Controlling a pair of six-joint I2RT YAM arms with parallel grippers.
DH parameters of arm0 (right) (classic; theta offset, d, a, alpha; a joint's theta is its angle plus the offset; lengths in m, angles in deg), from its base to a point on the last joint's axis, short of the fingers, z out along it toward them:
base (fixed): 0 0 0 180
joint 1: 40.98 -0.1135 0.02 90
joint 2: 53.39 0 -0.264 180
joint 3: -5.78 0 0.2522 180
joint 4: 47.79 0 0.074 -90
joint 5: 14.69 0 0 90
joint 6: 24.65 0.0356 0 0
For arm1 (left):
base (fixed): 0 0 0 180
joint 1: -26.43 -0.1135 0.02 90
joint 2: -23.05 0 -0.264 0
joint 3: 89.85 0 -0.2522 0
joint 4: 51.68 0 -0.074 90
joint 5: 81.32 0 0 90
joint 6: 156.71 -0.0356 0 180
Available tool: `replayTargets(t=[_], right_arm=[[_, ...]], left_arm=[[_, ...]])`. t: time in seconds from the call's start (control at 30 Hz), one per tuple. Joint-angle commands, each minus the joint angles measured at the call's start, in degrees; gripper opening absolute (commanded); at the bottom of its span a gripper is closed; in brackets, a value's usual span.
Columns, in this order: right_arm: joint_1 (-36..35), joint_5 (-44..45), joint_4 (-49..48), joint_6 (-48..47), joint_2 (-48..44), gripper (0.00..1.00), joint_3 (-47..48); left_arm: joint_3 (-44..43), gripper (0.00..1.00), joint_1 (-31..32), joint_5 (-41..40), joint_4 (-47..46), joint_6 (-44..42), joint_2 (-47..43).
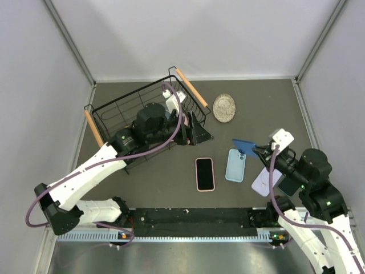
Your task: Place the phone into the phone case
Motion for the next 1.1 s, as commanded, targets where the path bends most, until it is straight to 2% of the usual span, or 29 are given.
replayTargets(t=[0.0,0.17,0.27,0.4,0.47,0.5,0.53,0.57,0.6,0.67,0.77,1.07], right_arm=[[-2.90,5.84,-6.64,-8.27,3.72,0.00,2.56],[-6.33,16.47,-15.84,-18.56,4.17,0.00,-0.32],[-9.23,19.90,-19.64,-23.22,4.43,0.00,-1.21],[-15.72,21.05,-28.93,-32.17,2.50,0.00,-6.38],[-22.72,26.90,-31.24,-36.75,2.67,0.00,-9.28],[-26.25,29.99,-32.12,-41.90,3.10,0.00,-10.08],[-29.51,36.55,-35.09,-44.48,3.54,0.00,-10.61],[-36.67,40.18,-37.04,-47.11,4.50,0.00,-12.01],[-39.88,43.35,-39.49,-52.19,5.12,0.00,-12.72],[-45.68,48.64,-43.12,-54.51,7.23,0.00,-13.17],[-47.03,50.15,-42.94,-52.51,9.25,0.00,-12.90],[-51.86,58.32,-55.68,-58.21,12.77,0.00,-17.21]], left_arm=[[-1.60,0.84,0.02,-4.00,0.64,2.60,-0.03],[-2.56,0.86,-0.06,-7.34,2.13,3.04,3.82],[-4.50,0.86,0.02,-5.24,2.14,4.27,6.64],[-4.32,0.80,0.02,-1.63,-2.87,4.10,8.14],[-6.60,0.81,-0.06,-2.24,-2.35,4.19,9.63],[-8.26,0.81,-0.15,-2.77,-2.08,4.27,10.16],[-9.06,0.83,-0.15,-3.04,-1.82,4.71,11.47],[-9.77,0.83,-0.24,-2.95,-1.73,5.06,12.01],[-10.73,0.83,-0.41,-2.78,-1.73,5.41,12.62],[-11.18,0.84,-0.85,-1.73,-1.90,6.73,13.86],[-10.65,0.85,-1.47,-1.63,-3.48,7.35,14.04],[-9.51,0.86,-1.73,-4.97,-0.15,10.07,14.21]])
